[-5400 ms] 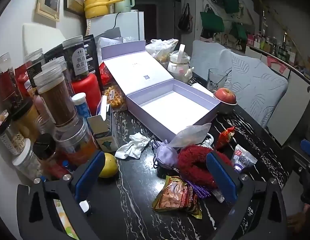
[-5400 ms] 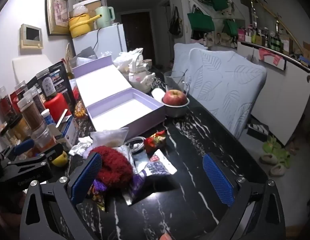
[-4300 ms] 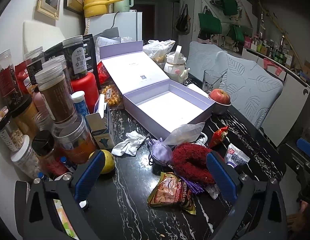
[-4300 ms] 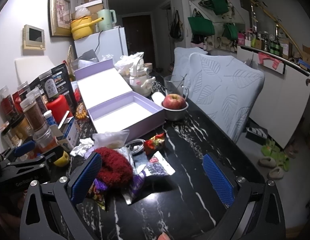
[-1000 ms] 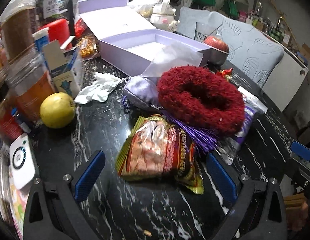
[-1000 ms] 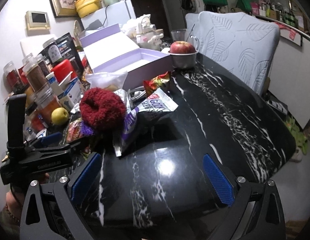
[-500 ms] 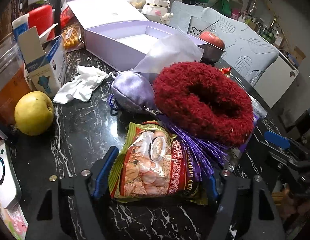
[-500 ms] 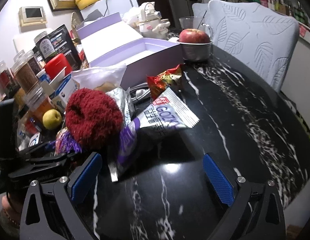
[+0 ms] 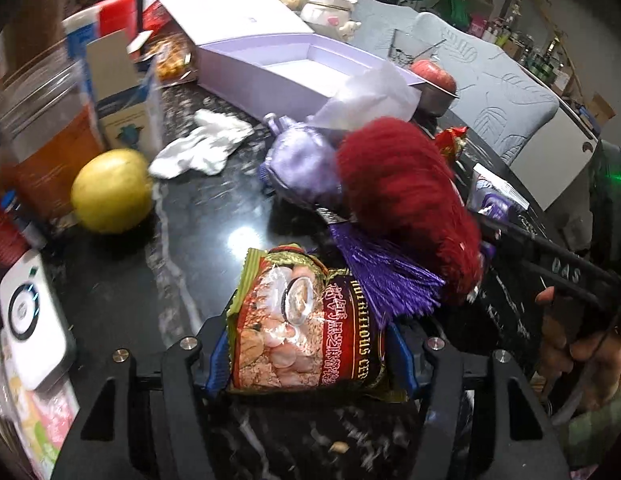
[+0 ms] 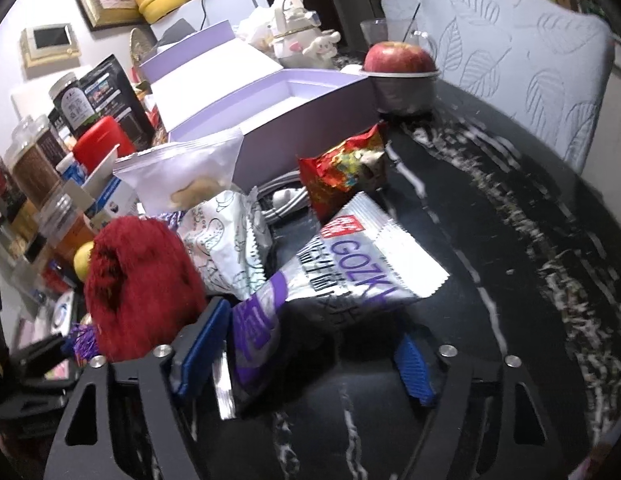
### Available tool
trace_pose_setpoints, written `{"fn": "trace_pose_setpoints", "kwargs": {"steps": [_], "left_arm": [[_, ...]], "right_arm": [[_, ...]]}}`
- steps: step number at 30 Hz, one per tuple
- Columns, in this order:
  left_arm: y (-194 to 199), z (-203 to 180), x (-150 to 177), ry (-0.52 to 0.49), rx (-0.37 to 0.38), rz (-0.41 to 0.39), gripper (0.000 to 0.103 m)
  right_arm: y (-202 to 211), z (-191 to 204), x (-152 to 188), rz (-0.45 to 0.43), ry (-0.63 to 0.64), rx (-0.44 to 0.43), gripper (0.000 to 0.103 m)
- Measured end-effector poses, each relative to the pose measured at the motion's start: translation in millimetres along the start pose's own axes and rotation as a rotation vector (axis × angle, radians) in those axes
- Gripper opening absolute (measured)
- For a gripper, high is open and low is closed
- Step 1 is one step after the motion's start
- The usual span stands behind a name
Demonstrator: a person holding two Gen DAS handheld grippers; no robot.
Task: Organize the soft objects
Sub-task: 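Grasp the shrimp snack bag with the left gripper while the right grasps the GOZKI packet, then lift both held packets and carry them over the lavender gift box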
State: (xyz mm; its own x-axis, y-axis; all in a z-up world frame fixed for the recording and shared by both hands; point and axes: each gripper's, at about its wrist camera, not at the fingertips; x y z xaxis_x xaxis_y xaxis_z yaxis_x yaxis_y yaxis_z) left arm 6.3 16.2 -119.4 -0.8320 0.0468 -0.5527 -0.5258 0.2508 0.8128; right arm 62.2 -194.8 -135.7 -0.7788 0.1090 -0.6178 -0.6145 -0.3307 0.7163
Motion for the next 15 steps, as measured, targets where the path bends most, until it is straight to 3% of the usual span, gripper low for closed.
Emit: {"fn": "trace_pose_setpoints", "kwargs": {"steps": [6, 15], "left_arm": [[10, 15, 10, 0.044, -0.019, 0.014, 0.063], [22, 12, 24, 0.053, -0.010, 0.019, 0.063]], "right_arm": [[-2, 1, 2, -0.008, -0.025, -0.057, 0.048], [16, 2, 14, -0.036, 0.008, -0.065, 0.042]]}}
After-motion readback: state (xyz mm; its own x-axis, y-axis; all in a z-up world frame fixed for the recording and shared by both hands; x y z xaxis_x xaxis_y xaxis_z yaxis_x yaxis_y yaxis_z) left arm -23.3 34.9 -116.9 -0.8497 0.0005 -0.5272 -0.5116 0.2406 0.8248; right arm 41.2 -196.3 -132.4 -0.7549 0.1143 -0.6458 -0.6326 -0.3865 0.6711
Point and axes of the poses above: each gripper's, at about its wrist camera, not at the fingertips, and y roughly against the way its jaws point, z to its left, x to its underside, and after that the axes turned 1 degree about -y, right-handed
